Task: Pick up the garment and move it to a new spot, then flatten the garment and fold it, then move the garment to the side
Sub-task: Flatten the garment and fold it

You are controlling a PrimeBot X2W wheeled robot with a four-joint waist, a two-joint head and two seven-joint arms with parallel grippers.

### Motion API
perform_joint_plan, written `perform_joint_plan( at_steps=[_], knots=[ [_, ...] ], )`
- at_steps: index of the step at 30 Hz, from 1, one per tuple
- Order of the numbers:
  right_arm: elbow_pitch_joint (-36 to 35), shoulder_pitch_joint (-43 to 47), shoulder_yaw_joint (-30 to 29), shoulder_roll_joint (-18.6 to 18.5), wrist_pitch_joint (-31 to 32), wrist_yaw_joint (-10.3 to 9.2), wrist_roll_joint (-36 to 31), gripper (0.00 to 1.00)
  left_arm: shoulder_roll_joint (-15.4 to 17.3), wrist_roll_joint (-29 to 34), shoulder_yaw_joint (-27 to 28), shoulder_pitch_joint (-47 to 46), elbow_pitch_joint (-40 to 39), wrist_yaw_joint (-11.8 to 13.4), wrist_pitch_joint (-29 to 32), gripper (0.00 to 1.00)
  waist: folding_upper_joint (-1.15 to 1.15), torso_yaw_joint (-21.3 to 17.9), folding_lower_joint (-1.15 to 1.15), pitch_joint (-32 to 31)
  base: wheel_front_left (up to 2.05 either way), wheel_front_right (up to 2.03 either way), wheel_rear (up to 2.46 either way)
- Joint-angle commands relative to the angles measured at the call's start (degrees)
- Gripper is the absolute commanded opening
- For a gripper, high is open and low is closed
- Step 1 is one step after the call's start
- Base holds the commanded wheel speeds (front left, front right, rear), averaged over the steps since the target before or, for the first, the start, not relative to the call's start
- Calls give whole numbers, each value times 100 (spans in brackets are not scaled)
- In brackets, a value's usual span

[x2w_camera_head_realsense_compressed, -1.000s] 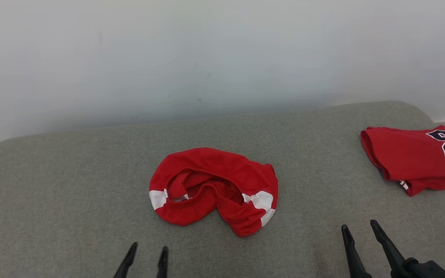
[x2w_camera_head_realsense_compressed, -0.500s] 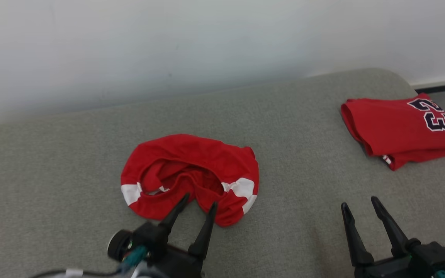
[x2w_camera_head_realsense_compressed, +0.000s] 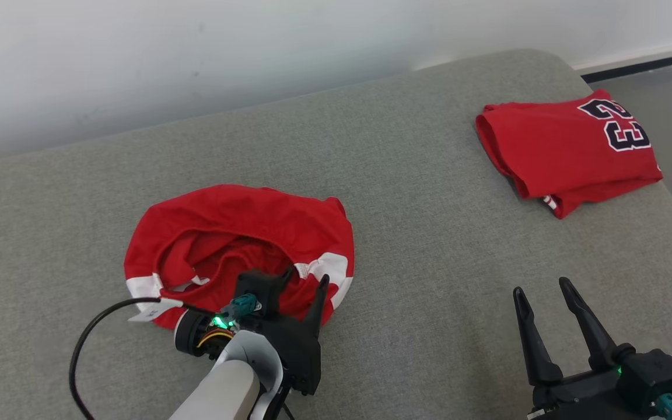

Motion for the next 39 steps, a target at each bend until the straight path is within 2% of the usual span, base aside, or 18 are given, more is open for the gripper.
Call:
perform_joint_plan(
  at_steps=[1, 3, 6, 7, 15, 17, 19, 20, 21, 22, 23, 24, 25, 31, 32, 34, 37, 39],
  knots=[
    [0, -49, -14, 10, 3, -6, 6, 100, 10, -67, -21, -46, 38, 31, 43, 85, -1, -66, -1, 57, 0, 0, 0],
    [-7, -73, -10, 24, 3, -6, 12, 100, 11, -57, -61, -102, 110, 106, 140, 78, -1, -89, -1, 72, 0, 0, 0],
    [-14, -97, 4, 35, 3, -6, 29, 100, 9, -80, -72, -161, 149, 183, 209, 60, -1, -110, -1, 93, 0, 0, 0],
    [-13, -101, 9, 41, 3, -6, 34, 100, 10, -88, -52, -168, 154, 203, 203, 56, -1, -115, -1, 99, 0, 0, 0],
    [42, -115, 42, 78, 3, -6, 50, 100, 61, -246, 148, -243, 192, 321, 274, 46, -1, -139, -1, 123, 0, 0, 0],
    [44, -123, 42, 86, 3, -6, 51, 100, 66, -297, 176, -238, 218, 325, 315, 37, -1, -148, -1, 124, 0, 0, 0],
    [47, -146, 45, 83, 4, -6, 57, 100, 63, -382, 211, -232, 253, 310, 337, 34, -1, -166, -1, 127, 0, 0, 0],
    [46, -162, 48, 82, 4, -6, 63, 100, 58, -461, 240, -216, 238, 275, 325, 35, -1, -177, -1, 132, 0, 0, 0],
    [47, -178, 50, 81, 4, -6, 65, 100, 53, -519, 271, -193, 208, 255, 301, 42, -1, -185, -1, 133, 0, 0, 0],
    [50, -189, 45, 73, 4, -6, 64, 100, 47, -541, 273, -189, 182, 257, 281, 45, -1, -187, -1, 135, 0, 0, 0],
    [51, -194, 37, 66, 4, -6, 66, 100, 42, -620, 305, -183, 141, 255, 258, 57, -1, -188, -1, 135, 0, 0, 0],
    [55, -193, 31, 60, 4, -6, 66, 100, 42, -665, 320, -171, 114, 255, 237, 89, -1, -188, -1, 136, 0, 0, 0],
    [59, -189, 25, 53, 4, -6, 64, 100, 37, -681, 324, -172, 83, 269, 197, 100, -1, -188, -1, 137, 0, 0, 0],
    [67, -157, 45, 49, 4, -6, 84, 100, 79, -666, 304, -136, 110, 416, 200, 100, -1, -186, -1, 127, 0, 0, 0],
    [65, -160, 59, 50, 4, -6, 92, 100, 80, -679, 308, -142, 132, 452, 195, 94, -1, -191, -1, 127, 0, 0, 0],
    [59, -176, 73, 49, 4, -6, 104, 100, 88, -656, 296, -151, 178, 498, 213, 73, -1, -200, -1, 129, 0, 0, 0],
    [51, -205, 93, 47, 4, -6, 114, 100, 89, -675, 307, -174, 229, 542, 177, 54, -1, -212, -1, 141, 0, 0, 0],
    [54, -204, 95, 34, 4, -6, 102, 100, 88, -705, 291, -168, 270, 530, 210, 45, -1, -215, -1, 147, 0, 0, 0]
  ],
)
